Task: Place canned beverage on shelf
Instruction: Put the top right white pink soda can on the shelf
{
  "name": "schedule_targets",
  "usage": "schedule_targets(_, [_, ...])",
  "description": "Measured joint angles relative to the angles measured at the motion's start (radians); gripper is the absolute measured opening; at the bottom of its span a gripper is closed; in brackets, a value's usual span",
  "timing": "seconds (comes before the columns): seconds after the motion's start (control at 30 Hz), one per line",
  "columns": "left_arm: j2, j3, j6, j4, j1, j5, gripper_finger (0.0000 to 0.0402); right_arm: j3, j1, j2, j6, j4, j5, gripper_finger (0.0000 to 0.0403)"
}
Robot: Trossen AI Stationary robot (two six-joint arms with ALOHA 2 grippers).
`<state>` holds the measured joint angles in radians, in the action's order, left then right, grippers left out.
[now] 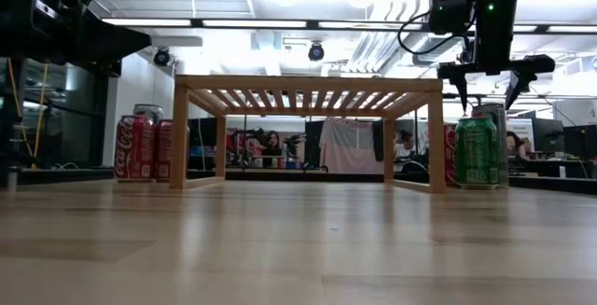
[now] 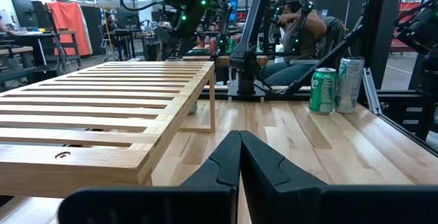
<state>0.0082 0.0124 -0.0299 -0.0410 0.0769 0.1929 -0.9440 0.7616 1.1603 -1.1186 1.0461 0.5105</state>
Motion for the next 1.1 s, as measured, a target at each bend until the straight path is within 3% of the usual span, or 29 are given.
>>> schedule_targets(0.67, [0.000, 0.000, 0.000, 0.000, 0.000, 0.000, 0.0000, 0.000, 0.005, 0.089, 0.028, 0.011, -0.007, 0.0328])
schedule_targets(0.8, [0.000, 0.000, 0.000, 0.000, 0.000, 0.000, 0.0000, 0.000, 0.010, 0.089, 0.052, 0.012, 0.003, 0.0305])
schedule_targets(0.97, [0.000, 0.000, 0.000, 0.000, 0.000, 0.000, 0.0000, 0.000, 0.013, 0.088, 0.062, 0.027, 0.005, 0.0244])
schedule_targets(1.1, [0.000, 0.000, 0.000, 0.000, 0.000, 0.000, 0.0000, -0.012, 0.009, 0.088, 0.103, 0.054, -0.004, 0.0242])
